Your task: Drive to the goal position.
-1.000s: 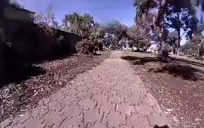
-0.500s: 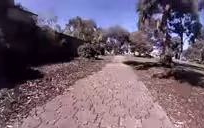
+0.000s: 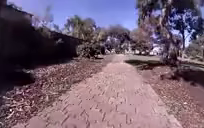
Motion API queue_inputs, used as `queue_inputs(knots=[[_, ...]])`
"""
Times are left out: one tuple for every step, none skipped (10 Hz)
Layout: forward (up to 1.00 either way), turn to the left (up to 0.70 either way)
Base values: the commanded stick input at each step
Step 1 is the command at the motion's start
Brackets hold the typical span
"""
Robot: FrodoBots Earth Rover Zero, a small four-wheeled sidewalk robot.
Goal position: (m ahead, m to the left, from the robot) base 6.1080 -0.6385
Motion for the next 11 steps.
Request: queue_inputs(knots=[[0.7,-0.21],[0.7,-0.25],[0.7,0.0],[0.7,0.0],[0.7,0.0],[0.7,0.0],[0.7,0.0],[0.7,0.0],[0.7,0.0],[0.7,0.0],[0.7,0.0]])
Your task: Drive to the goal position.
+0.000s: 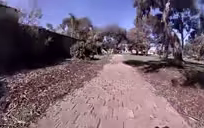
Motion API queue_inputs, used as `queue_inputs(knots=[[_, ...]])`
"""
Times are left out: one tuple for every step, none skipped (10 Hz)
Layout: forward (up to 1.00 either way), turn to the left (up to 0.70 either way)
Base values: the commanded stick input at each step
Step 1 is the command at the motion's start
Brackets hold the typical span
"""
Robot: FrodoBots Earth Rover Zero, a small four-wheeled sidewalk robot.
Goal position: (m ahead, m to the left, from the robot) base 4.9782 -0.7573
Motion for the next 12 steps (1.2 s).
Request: queue_inputs(knots=[[0.7,0.0],[0.7,0.0],[0.7,0.0],[0.7,0.0],[0.7,0.0],[0.7,-0.25],[0.7,-0.16],[0.7,-0.08],[0.7,0.0],[0.7,0.0],[0.7,0.0],[0.7,0.0]])
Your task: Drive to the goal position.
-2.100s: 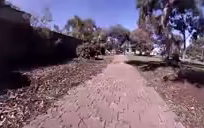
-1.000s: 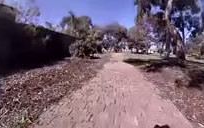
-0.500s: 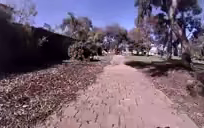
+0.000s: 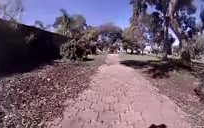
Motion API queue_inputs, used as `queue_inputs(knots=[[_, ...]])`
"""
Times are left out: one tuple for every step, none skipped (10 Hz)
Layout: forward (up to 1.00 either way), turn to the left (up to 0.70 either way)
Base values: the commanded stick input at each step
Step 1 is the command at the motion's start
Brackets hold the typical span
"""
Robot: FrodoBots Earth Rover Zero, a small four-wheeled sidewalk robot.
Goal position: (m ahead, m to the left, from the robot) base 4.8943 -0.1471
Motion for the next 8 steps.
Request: queue_inputs(knots=[[0.7,0.0],[0.7,0.0],[0.7,0.13],[0.7,0.19],[0.7,0.26],[0.7,0.0],[0.7,0.0],[0.7,0.0]])
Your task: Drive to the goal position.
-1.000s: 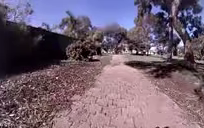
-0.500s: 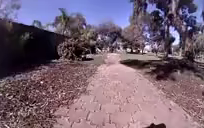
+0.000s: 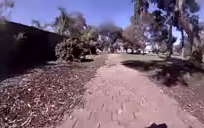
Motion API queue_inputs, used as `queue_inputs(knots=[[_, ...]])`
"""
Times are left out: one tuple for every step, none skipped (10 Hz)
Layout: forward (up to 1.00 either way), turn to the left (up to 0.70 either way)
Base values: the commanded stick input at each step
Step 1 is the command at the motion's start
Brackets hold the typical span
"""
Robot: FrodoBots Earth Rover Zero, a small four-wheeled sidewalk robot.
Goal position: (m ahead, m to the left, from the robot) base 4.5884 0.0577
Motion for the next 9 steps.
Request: queue_inputs(knots=[[0.7,0.0],[0.7,0.0],[0.7,0.0],[0.65,-0.1],[0.58,-0.22],[0.51,-0.35],[0.34,-0.24],[0.16,-0.11],[0.0,-0.39]])
